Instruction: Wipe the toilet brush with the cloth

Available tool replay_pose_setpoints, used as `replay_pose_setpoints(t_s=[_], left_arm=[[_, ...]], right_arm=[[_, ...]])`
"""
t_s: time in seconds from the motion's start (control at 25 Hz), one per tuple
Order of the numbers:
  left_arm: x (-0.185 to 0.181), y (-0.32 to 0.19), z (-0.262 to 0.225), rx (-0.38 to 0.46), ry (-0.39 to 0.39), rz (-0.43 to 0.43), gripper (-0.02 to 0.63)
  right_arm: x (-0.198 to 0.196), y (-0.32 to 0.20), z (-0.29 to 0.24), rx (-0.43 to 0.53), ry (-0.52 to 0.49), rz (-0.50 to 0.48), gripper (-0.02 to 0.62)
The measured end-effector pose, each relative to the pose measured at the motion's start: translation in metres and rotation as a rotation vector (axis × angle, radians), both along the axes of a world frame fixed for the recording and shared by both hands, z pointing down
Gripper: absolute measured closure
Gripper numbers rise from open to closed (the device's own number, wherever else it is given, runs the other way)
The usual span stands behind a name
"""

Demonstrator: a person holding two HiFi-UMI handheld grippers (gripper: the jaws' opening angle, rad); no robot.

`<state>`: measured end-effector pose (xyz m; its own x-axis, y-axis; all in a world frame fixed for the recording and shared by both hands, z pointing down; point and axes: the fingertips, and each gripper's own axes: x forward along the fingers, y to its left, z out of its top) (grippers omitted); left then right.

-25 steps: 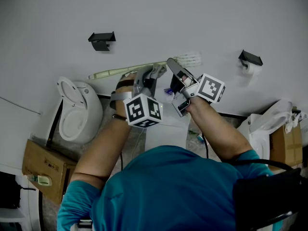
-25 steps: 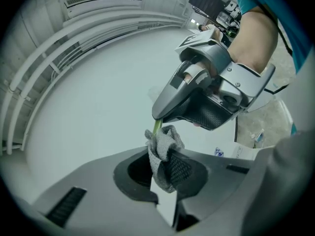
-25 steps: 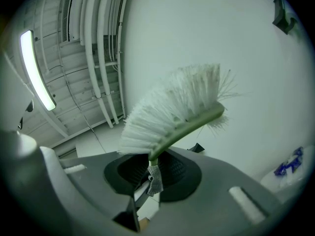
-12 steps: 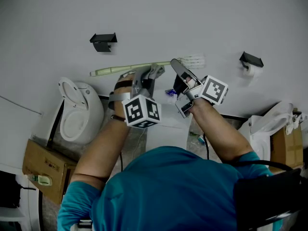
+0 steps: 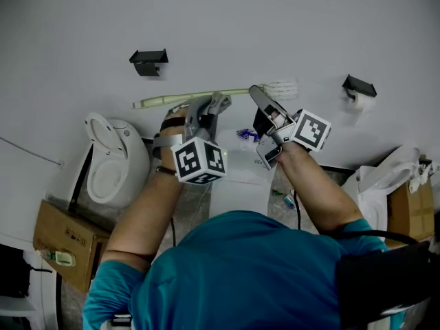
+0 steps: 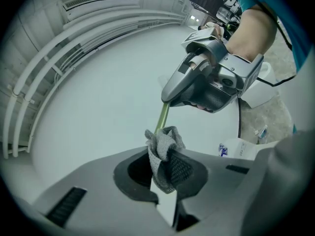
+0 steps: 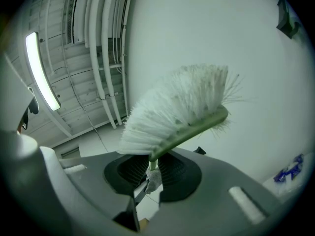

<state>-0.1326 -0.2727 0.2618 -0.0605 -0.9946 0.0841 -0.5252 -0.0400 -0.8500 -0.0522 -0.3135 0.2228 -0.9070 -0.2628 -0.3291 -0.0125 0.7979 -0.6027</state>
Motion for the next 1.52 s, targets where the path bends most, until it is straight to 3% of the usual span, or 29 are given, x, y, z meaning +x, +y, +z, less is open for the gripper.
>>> replay_pose_setpoints(t_s=[1.08,1.52], left_arm=[[-0.052,0.018,0.003,0.013,0.015,-0.078,0.568],[-0.04,0.009,0.0,0.0,0.011,-0.103,0.568]], right_arm=[[0.011,-0.004,0.003,-0.006,0.034,0.002,0.537],[0.041,-0.017,-0.001,0.022,0.064,-0.006,0.537]])
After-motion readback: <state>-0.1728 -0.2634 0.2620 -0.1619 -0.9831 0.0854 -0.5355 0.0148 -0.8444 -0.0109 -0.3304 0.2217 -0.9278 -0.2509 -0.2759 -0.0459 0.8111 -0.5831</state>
